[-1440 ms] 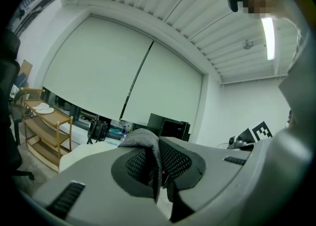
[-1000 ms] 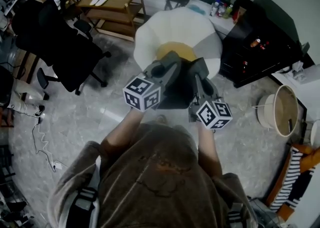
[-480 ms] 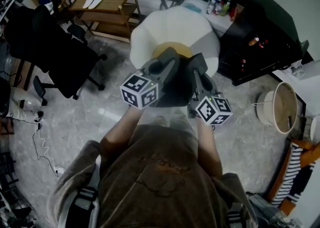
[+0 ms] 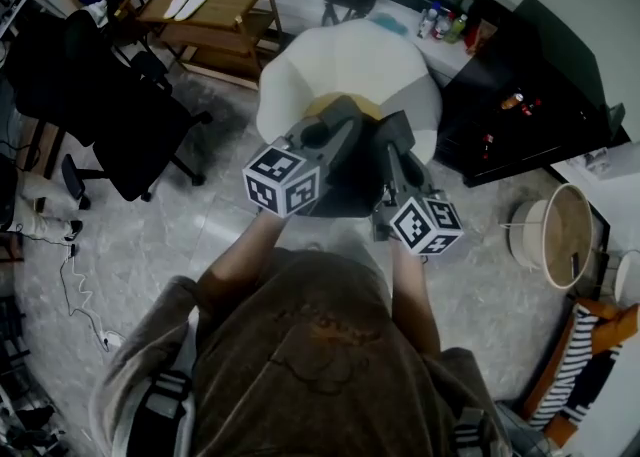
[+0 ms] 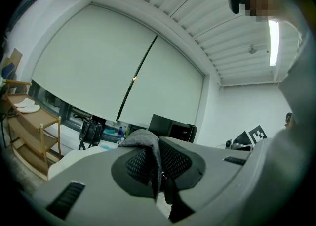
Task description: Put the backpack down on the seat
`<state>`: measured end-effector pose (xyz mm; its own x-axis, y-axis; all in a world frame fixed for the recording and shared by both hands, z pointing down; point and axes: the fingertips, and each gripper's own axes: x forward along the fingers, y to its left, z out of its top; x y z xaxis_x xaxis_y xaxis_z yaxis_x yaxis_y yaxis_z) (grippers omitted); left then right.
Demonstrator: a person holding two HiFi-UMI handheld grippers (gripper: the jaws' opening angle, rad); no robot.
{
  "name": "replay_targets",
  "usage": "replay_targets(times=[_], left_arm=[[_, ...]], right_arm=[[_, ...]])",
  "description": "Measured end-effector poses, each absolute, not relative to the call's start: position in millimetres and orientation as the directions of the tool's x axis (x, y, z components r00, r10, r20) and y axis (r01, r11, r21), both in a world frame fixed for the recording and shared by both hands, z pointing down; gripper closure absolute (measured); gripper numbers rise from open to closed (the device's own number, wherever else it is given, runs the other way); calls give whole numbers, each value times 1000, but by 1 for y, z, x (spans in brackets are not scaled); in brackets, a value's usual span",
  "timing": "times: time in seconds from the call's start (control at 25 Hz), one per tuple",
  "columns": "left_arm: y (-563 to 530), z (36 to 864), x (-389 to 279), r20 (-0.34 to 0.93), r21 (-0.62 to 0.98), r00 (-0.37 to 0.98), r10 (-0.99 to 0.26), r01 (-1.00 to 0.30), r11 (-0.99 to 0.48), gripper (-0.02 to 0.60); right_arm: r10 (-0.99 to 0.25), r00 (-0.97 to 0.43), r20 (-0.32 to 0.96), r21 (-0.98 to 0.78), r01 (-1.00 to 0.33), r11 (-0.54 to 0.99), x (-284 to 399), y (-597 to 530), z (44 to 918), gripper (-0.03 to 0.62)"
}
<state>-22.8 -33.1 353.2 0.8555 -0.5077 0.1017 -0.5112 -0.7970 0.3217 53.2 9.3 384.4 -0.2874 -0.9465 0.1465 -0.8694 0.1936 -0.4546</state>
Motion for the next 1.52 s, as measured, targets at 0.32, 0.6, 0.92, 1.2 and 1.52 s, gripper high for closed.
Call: replay_targets(times=[0.32,0.6,0.92,1.2,1.52], left_arm=[[-79,361,5,118,331,850,-514,-521,-787,548],[-127,367,41,134,335,841,-525,-537,-774,548],[-180,379,77,157,354,812,-562,-578,-735,548],[-219,382,102,164,364,792,-589,-603,-710,548],[-247,390,107,181,374,771,-610,-628,-683,546]], right_arm=[[-934,-317,166,-462,-861,210,78,-38,392,566],[-921,-346,178,-462,-856,232,115,-88,398,566],[-894,-401,201,-472,-839,270,153,-140,407,566],[-870,-444,214,-484,-822,301,180,-177,408,566],[-854,-465,234,-488,-816,310,196,-203,415,566]])
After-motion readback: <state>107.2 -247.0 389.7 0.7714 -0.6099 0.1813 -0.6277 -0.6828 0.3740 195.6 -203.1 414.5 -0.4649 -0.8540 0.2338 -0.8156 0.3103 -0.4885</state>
